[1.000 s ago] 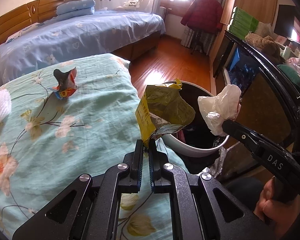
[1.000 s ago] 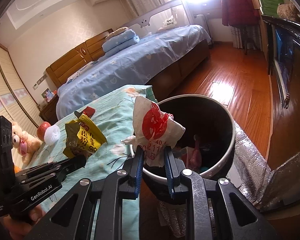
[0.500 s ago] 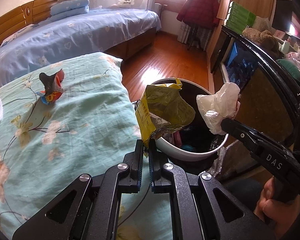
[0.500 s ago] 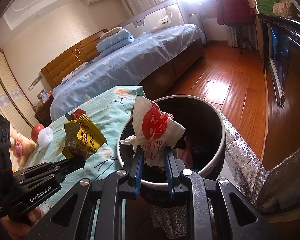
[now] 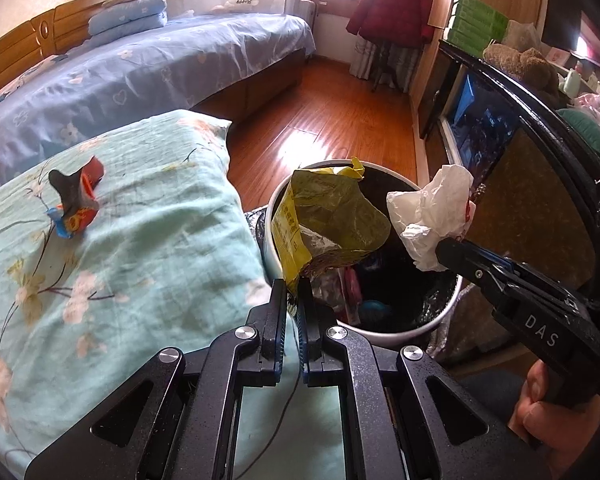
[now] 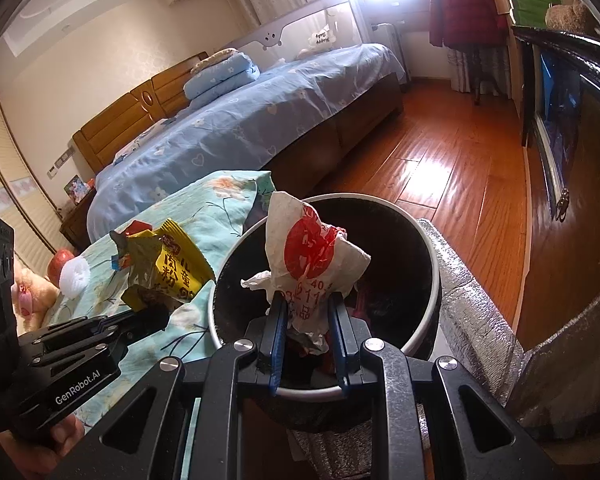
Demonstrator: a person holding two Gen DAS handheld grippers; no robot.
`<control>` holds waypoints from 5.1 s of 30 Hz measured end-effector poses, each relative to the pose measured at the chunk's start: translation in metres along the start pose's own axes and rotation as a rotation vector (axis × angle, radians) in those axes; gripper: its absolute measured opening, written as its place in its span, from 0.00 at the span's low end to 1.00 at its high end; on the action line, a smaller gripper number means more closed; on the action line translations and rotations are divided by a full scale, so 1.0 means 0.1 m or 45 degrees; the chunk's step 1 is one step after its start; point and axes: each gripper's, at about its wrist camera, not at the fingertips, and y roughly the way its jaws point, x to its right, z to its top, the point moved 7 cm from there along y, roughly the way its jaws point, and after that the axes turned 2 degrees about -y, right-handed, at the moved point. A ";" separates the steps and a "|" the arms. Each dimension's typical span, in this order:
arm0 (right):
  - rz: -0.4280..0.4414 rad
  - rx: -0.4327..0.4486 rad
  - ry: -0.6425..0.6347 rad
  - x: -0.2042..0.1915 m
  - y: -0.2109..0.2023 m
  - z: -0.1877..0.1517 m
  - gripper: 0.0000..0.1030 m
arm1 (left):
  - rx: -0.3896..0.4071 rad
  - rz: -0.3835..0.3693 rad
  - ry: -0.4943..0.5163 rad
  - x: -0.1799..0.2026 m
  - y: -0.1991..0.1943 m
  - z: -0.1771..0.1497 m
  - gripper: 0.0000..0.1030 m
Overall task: Collect trash
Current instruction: 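Carry wrapper and tissue over the bin and open both tools, then move both tools back over the bed toward the white foam net and candy toy, then grasp the white foam net with left tool while right tool grasps orange-blue candy toy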
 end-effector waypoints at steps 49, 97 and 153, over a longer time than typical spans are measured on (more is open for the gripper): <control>-0.021 -0.070 0.019 0.20 0.23 0.16 0.35 | -0.038 -0.018 0.019 0.16 0.25 0.15 0.29; 0.313 -0.178 -0.287 -2.11 0.73 -0.26 0.87 | 0.129 0.359 -0.651 -2.73 -0.89 -0.86 0.61; 0.332 -0.167 -0.251 -1.99 0.75 -0.15 0.20 | 0.132 0.148 -0.519 -2.11 -0.64 -0.46 0.10</control>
